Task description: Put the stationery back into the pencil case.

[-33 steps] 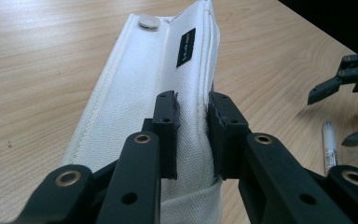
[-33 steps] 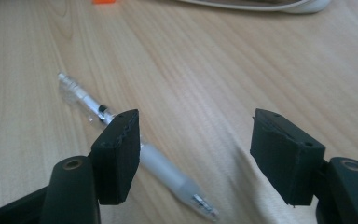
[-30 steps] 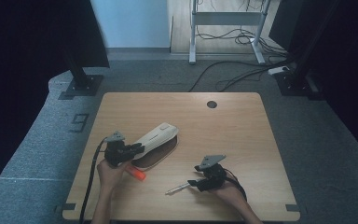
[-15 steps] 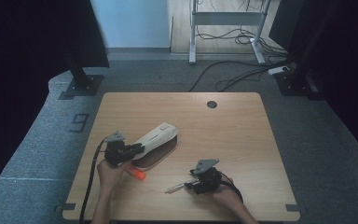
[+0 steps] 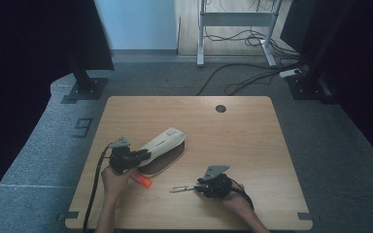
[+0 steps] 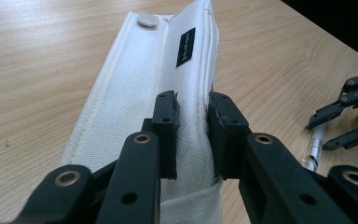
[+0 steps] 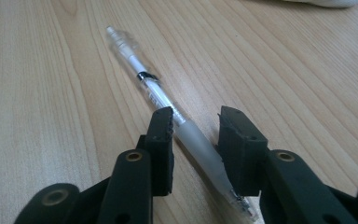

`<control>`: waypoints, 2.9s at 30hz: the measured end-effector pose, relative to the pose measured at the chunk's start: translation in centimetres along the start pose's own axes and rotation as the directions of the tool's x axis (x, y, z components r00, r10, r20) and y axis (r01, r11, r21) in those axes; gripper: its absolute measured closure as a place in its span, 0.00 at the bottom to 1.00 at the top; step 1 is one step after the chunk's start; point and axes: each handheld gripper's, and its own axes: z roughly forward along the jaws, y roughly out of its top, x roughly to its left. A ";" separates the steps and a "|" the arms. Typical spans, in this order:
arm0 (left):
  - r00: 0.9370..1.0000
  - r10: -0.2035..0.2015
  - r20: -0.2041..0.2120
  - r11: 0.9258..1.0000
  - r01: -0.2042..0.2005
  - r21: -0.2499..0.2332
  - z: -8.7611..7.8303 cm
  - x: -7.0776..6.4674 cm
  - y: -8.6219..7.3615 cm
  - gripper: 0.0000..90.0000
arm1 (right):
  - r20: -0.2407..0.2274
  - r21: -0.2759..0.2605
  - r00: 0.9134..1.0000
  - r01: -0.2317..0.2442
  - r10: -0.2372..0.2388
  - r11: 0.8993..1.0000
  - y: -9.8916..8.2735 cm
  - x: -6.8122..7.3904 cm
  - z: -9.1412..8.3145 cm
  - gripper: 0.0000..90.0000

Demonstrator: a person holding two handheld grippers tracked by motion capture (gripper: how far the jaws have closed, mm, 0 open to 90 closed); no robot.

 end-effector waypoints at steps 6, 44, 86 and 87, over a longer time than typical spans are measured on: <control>1.000 0.000 0.000 1.000 0.000 -0.001 0.0 0.0 0.0 0.82 | 0.004 0.004 1.000 -0.010 0.010 1.000 0.0 -0.1 -0.1 0.77; 1.000 -0.006 0.004 1.000 0.006 -0.002 0.0 0.1 0.0 0.82 | 0.021 0.019 0.999 -0.043 0.042 0.999 0.9 0.1 -1.4 0.87; 1.000 -0.003 0.004 1.000 0.003 0.002 0.0 0.0 0.0 0.82 | -0.024 0.297 1.000 0.015 -0.008 0.955 3.4 -1.0 0.1 0.87; 1.000 -0.003 0.004 1.000 0.003 0.003 0.0 0.0 0.0 0.82 | -0.022 0.294 1.000 0.010 -0.003 0.956 3.3 -1.0 0.0 0.87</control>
